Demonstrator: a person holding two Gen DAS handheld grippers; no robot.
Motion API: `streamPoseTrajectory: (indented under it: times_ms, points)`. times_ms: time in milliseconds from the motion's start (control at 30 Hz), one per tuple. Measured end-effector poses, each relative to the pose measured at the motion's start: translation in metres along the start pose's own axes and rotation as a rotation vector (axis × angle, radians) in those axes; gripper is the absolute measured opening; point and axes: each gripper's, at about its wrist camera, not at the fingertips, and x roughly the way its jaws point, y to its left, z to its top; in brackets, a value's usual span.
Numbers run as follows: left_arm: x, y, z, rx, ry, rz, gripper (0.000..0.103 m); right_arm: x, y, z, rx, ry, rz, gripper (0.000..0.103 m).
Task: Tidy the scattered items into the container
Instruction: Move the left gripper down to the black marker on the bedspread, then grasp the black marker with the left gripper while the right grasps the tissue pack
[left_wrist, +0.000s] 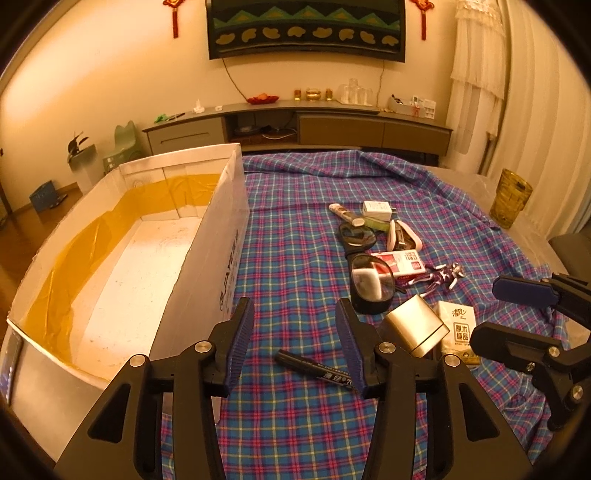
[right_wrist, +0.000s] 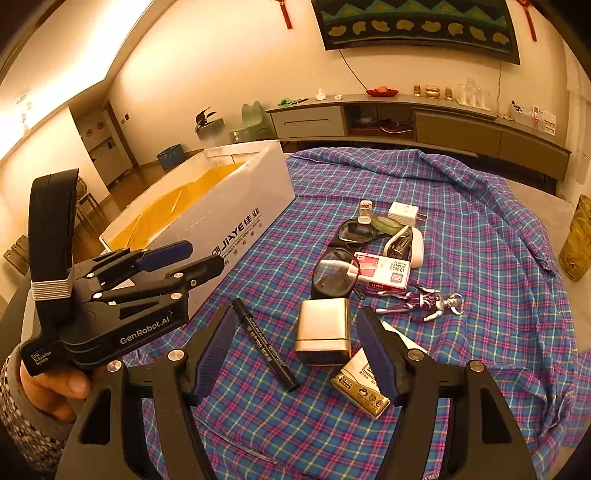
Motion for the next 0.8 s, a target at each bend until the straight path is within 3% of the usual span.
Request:
streamPoseTrajectory:
  times_ms: [167, 500, 667, 800]
  points:
    - [0.005, 0.004, -0.008, 0.004, 0.030, -0.014, 0.049, 0.000, -0.015, -0.006, 0.012, 0.023, -0.009, 0.073]
    - [0.034, -0.011, -0.024, -0.001, 0.174, -0.154, 0.049, 0.013, -0.056, -0.025, 0.129, 0.115, -0.037, 0.075]
    - [0.057, -0.020, -0.034, -0.010, 0.256, -0.173, 0.050, 0.037, -0.058, -0.035, 0.104, 0.184, -0.065, 0.076]
    - [0.068, -0.025, -0.040, -0.012, 0.276, -0.170, 0.055, 0.059, -0.054, -0.041, 0.097, 0.224, -0.073, 0.076]
